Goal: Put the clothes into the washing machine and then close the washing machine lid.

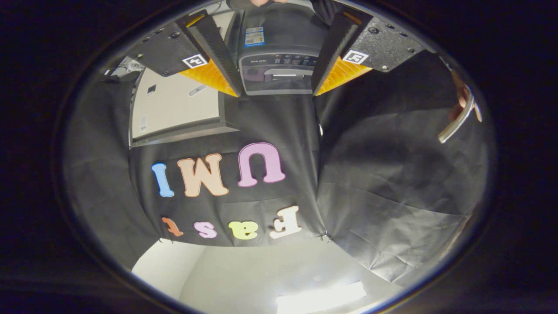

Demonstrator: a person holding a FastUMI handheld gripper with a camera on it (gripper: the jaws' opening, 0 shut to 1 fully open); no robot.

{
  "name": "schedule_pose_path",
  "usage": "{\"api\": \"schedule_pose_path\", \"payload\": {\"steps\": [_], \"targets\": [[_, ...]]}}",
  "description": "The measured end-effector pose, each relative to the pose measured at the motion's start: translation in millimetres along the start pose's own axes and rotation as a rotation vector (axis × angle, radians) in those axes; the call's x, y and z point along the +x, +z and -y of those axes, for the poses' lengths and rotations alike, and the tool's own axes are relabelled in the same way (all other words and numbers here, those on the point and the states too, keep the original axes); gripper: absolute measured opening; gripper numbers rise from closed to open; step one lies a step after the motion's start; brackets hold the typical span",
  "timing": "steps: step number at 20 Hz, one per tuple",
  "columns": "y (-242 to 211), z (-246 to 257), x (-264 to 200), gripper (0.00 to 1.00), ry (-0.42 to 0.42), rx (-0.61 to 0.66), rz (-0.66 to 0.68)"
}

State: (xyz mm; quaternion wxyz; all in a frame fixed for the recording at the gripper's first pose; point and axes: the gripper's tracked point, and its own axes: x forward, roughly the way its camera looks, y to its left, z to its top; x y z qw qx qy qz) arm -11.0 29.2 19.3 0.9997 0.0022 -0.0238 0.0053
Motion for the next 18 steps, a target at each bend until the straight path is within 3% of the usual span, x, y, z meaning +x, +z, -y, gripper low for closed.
{"api": "schedule_pose_path", "payload": {"steps": [18], "targets": [[-1.4,-8.8,0.9,0.97,0.009,-0.018,-0.017]]}}
